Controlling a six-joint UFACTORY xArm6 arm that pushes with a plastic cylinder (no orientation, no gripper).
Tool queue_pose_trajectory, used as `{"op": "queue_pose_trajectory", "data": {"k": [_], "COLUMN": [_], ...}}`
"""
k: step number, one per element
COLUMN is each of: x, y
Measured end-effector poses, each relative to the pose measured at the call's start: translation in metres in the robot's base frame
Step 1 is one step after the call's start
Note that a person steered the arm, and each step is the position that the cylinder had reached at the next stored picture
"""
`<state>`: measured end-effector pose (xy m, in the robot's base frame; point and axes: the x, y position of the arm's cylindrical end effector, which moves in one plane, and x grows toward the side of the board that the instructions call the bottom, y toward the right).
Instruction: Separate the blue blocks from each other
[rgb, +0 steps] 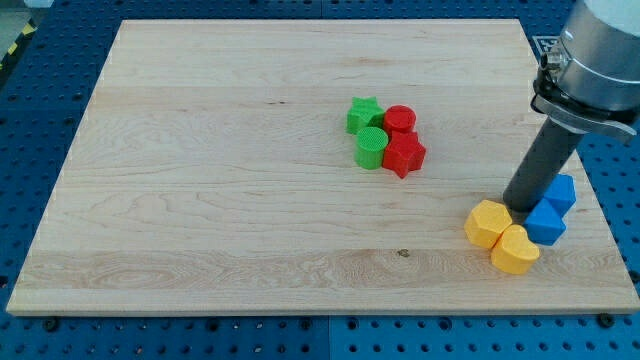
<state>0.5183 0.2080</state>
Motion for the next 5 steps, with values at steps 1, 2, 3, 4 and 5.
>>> {"op": "queue_pose_trajectory", "data": {"k": [1,2,3,4,5], "x": [0.009,0.016,0.017,0.015,0.005], "y": [0.0,0.0,0.0,0.005,0.005]}}
